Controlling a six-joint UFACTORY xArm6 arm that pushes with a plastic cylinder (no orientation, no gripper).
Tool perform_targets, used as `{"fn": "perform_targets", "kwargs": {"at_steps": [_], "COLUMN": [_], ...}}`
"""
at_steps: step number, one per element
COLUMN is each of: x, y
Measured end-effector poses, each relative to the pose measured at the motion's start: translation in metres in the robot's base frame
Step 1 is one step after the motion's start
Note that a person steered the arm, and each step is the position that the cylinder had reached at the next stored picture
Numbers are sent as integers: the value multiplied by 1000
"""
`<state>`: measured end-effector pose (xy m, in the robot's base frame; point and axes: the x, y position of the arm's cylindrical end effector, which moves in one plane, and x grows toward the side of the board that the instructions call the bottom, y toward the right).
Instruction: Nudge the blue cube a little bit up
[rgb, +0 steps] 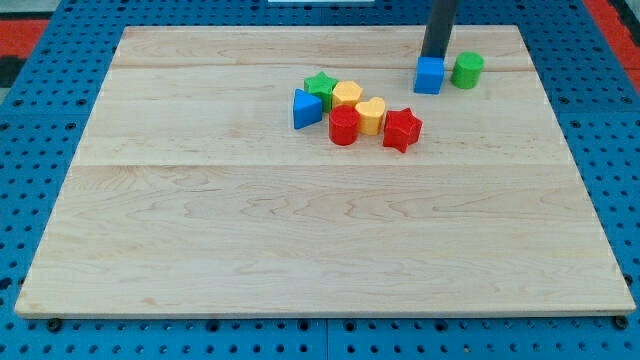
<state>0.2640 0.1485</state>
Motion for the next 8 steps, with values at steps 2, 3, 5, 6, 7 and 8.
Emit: {"fn": "perform_targets", "kwargs": {"at_steps": [2, 3, 5, 6, 7, 8], "x": [-21, -19, 39, 54, 74, 78], "y": [-50, -92, -65, -65, -56, -21]}}
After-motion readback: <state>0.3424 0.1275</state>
